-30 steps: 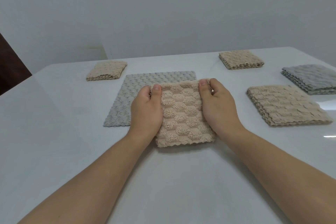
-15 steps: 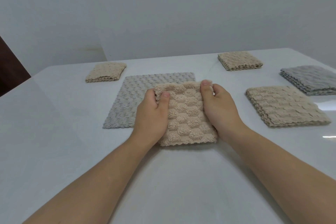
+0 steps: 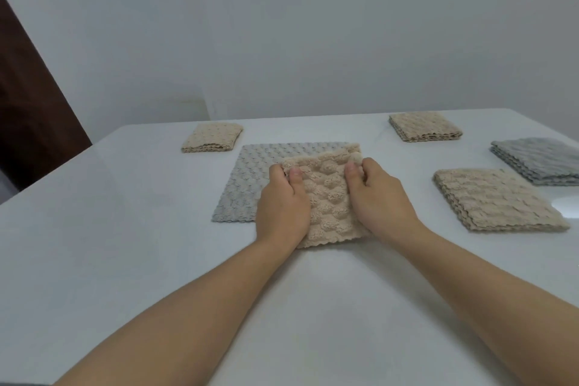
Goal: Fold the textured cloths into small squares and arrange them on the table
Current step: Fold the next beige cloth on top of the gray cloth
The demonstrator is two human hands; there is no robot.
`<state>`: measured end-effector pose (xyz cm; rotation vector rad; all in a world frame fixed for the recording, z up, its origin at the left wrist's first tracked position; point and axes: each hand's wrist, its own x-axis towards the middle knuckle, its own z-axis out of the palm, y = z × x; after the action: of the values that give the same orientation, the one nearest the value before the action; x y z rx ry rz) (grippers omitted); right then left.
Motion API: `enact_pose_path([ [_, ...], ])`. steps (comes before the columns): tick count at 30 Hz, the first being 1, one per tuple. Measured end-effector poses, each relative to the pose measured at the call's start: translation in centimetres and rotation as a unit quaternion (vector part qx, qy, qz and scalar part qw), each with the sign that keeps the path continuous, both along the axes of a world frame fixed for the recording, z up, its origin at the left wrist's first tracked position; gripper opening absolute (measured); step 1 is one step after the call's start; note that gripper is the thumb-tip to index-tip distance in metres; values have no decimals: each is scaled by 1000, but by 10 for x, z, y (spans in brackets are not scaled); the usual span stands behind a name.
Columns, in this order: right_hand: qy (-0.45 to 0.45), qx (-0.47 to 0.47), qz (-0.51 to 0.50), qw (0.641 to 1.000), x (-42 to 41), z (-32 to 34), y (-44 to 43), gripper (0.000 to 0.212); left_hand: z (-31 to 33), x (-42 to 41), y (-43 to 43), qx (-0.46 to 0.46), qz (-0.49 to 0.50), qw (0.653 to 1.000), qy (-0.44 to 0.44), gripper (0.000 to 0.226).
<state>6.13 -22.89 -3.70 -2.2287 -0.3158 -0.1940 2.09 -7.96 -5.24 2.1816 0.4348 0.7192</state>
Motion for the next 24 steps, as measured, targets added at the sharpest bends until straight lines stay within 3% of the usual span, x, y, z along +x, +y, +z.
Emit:
enact_pose_path([
  [2,-6,-61,-19,998,-4,4,2,41,5,-3,-1,20,5,1000,7,29],
  [7,-2,-62,-58,996,-13,14,14,43,15,-10,-4,-8,23,998,50,36],
  [11,-10,-58,-31,998,-29,15,29,39,16,-24,6,-49,43,995,74,36],
  [18,27,-12,8,1000,-41,9,63,31,15,-44,58,-10,39,999,34,28],
  [24,68,-50,41,996,-48,17,118,39,17,-54,124,20,58,995,80,31],
])
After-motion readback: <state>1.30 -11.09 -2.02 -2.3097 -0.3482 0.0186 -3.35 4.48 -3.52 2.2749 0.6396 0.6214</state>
